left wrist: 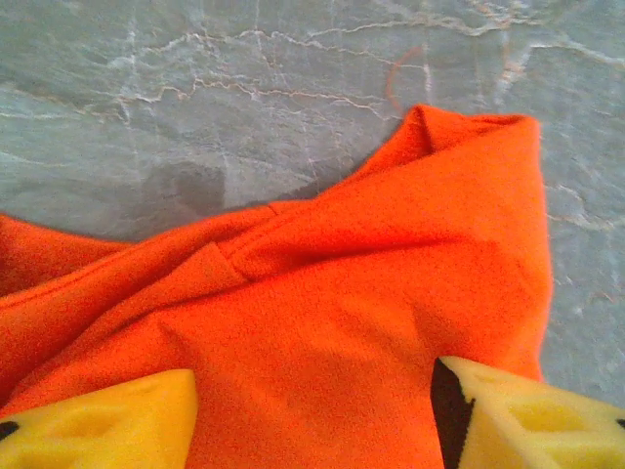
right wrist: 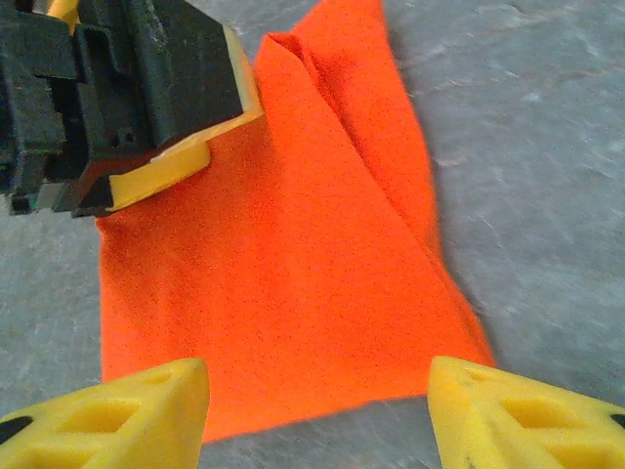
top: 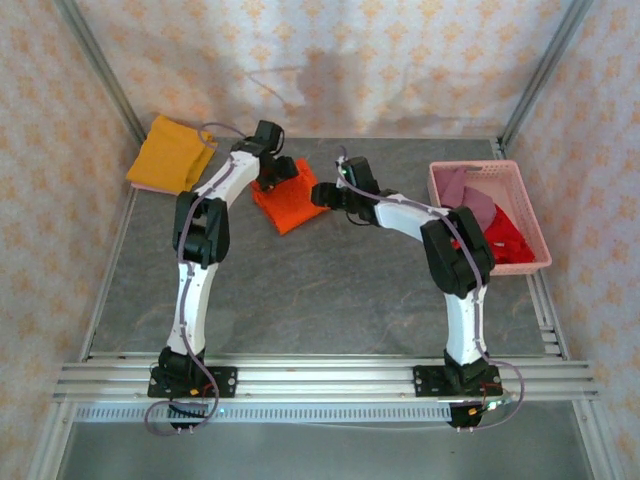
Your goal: Fold and stack the t-shirts
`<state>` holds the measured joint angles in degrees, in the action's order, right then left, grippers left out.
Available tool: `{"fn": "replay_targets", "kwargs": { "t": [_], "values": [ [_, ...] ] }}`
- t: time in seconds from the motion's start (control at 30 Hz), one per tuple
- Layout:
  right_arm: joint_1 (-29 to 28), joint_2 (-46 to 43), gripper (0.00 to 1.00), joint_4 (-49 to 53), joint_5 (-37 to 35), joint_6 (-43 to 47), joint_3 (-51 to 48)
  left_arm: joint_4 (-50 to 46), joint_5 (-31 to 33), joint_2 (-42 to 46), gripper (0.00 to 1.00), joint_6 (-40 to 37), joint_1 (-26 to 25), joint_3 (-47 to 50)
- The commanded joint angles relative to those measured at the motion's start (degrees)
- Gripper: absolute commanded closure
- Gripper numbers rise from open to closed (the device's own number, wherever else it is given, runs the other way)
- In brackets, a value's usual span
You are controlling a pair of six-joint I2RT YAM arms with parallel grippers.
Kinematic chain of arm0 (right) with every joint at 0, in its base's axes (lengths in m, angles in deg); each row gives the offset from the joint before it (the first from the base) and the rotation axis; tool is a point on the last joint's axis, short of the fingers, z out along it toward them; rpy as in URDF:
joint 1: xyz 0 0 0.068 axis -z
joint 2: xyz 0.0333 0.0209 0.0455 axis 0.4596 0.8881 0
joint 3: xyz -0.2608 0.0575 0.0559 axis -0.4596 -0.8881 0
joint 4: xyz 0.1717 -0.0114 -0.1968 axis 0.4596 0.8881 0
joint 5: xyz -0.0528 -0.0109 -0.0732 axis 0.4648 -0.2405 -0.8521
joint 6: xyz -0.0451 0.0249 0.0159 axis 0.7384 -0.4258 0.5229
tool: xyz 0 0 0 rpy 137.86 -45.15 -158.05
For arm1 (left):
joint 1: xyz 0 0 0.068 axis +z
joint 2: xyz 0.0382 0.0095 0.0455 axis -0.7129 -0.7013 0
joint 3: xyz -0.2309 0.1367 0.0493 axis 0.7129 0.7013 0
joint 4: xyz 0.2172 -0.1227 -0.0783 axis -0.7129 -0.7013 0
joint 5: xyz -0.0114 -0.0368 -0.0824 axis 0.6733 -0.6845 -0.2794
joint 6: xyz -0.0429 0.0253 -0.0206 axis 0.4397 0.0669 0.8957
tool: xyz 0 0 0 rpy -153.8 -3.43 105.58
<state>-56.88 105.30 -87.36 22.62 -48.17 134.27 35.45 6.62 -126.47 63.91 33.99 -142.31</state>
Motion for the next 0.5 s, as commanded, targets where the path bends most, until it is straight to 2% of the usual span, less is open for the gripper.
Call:
{"fn": "replay_targets", "kwargs": {
  "t": [0.0,0.13,0.3,0.47],
  "values": [
    [-1.8,3.3,0.39,0.8,-2.5,3.1,5.4,-0.4,3.0,9.1,0.29,-3.5,1.0,2.1],
    [-3.0,7.8,0.39,1.0,-3.5,4.3,10.8,0.6,7.7,13.5,0.26,-5.1,3.3,6.2],
    [-3.9,14.3,0.39,5.7,-2.6,5.6,19.6,-0.9,13.0,14.2,0.25,-8.6,8.8,7.9],
    [-4.7,18.9,0.38,11.6,-2.2,7.2,25.7,-0.7,14.6,12.6,0.24,-7.2,15.8,8.3]
  ]
}}
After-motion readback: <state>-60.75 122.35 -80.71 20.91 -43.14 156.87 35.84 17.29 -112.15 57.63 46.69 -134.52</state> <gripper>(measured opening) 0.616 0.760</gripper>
